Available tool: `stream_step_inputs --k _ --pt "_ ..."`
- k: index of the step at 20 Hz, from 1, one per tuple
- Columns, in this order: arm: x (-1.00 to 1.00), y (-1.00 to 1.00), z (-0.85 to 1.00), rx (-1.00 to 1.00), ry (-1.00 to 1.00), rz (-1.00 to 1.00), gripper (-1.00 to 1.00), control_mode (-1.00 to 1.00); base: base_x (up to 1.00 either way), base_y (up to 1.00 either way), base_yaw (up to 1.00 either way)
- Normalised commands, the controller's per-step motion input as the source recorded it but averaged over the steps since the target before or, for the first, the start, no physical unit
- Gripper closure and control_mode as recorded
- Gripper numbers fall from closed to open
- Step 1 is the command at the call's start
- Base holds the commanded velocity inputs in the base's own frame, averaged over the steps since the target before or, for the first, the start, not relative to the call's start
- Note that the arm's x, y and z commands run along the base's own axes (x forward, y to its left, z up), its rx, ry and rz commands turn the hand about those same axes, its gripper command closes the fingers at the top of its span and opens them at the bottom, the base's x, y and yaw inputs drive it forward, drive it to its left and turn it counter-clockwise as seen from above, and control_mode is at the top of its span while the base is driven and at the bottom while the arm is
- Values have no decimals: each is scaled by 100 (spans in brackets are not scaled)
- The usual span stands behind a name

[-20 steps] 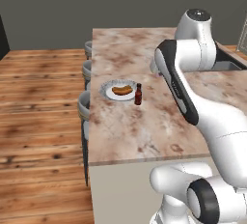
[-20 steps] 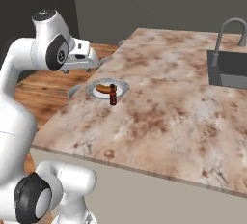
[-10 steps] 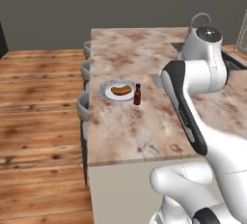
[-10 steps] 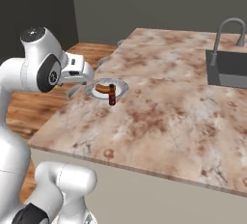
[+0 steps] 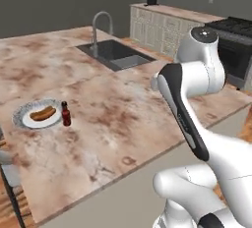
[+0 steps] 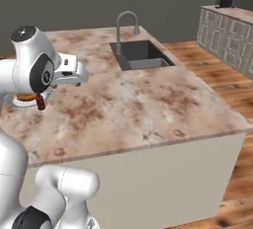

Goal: Move the hot dog bun to the plate on the dining table and place the condiment next to that plate. Then navigate to the fridge and take the sausage and place it on the plate as well.

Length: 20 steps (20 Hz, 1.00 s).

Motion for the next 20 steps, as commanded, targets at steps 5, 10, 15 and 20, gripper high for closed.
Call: stream_step_inputs --k 5,10,15,20 --pt "0 0 0 0 0 0 -100 100 -6 -67 -77" --pt "0 0 0 0 0 0 -100 100 0 -71 -80" --pt "0 0 0 0 0 0 -100 100 0 -58 -88" --pt "0 0 0 0 0 0 -100 100 0 -56 -89"
